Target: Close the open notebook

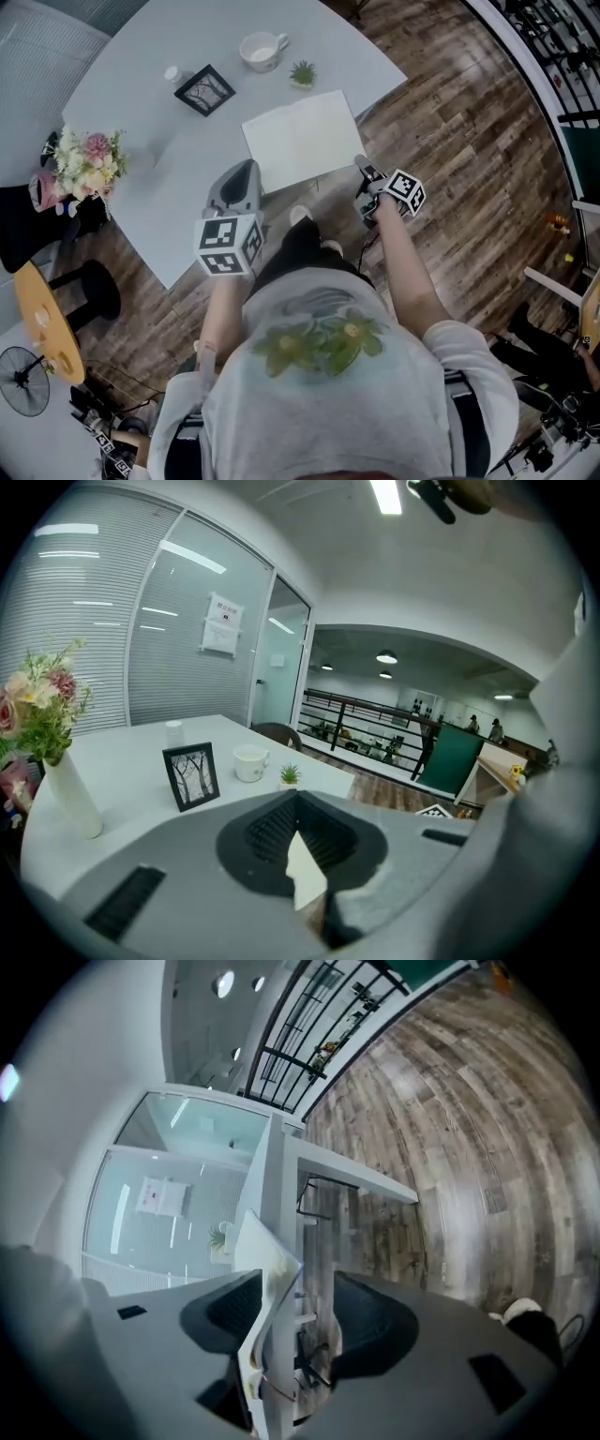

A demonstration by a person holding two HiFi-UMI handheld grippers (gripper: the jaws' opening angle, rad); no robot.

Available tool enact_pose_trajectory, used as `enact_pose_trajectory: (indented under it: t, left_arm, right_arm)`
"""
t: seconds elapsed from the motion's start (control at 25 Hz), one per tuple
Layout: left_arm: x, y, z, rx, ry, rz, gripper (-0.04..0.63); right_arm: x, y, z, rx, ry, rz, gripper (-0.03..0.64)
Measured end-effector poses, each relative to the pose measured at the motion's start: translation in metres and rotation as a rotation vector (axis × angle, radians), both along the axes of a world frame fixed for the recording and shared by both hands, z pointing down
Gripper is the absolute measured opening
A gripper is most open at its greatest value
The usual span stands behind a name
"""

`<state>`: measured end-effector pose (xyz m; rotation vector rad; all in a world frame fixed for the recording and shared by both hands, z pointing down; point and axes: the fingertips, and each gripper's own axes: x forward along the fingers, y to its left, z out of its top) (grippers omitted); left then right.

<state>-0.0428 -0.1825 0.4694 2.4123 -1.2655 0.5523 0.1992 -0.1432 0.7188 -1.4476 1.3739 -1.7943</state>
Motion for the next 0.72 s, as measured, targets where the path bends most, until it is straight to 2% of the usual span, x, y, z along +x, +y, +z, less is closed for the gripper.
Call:
enact_pose_trajectory:
  t: [0.2, 0.4, 0.56, 0.72]
  left_arm:
    - [-0.003, -0.005, 0.001, -0.003, -0.005, 0.007, 0.002]
    - [-0.006, -0.007, 0.002, -0.006, -0.006, 0.005, 0.002]
    - [-0.007, -0.007, 0.004, -0.008, -0.001, 0.002, 0.002]
    - [-0.008, -0.006, 0.003, -0.007, 0.004, -0.002, 0.002]
  right_arm:
    - [0.003, -0.002, 0.006, 0.027, -0.121, 0.096, 0.23]
    - [0.005, -0.003, 0.007, 0.056, -0.148, 0.119, 0.221]
    - [0.006, -0.005, 0.001, 0.078, -0.141, 0.124, 0.114]
    - [0.006, -0.005, -0.006, 0.082, -0.113, 0.123, 0.068]
